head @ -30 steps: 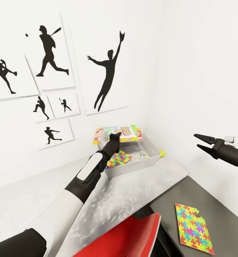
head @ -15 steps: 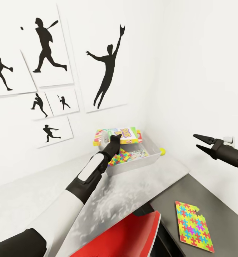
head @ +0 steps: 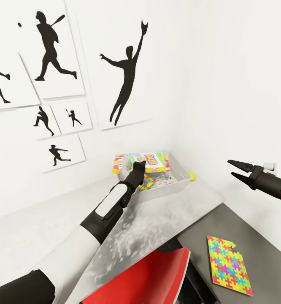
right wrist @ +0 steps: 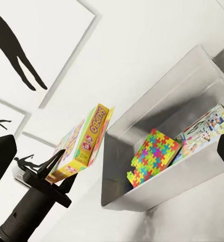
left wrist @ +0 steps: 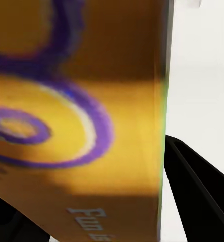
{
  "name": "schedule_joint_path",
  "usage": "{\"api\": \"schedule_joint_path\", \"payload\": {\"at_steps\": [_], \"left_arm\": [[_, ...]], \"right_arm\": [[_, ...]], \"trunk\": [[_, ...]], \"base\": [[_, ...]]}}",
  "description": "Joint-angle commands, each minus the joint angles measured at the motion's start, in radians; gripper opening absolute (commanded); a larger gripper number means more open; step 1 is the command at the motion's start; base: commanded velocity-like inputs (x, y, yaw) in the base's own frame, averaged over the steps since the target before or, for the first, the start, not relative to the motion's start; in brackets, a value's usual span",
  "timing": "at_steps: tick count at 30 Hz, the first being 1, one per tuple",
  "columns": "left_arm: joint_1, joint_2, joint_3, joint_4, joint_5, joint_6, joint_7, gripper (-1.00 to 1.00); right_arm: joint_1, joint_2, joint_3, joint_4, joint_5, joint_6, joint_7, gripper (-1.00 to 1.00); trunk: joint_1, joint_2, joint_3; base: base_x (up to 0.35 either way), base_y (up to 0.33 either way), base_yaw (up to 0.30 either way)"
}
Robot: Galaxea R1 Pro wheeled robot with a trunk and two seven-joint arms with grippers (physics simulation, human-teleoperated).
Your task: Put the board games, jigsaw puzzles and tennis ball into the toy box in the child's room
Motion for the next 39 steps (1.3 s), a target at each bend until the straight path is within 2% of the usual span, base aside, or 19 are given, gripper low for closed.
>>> {"api": "schedule_joint_path", "payload": {"at_steps": [1, 39], "left_arm": [[-0.001, 0.000, -0.002, -0.001, 0.007, -0.007, 0.004, -1.00], [-0.003, 0.000, -0.005, -0.008, 0.004, -0.002, 0.001, -1.00]], "right_arm": [[-0.001, 0.000, -0.002, 0.000, 0.005, 0.005, 0.006, 1.00], [0.000, -0.009, -0.002, -0.021, 0.003, 0.005, 0.007, 1.00]], "trunk": [[0.001, -0.002, -0.004], [0.001, -0.002, -0.065]], "base": [[0.000, 0.000, 0.000], [0.000, 0.000, 0.000]]}}
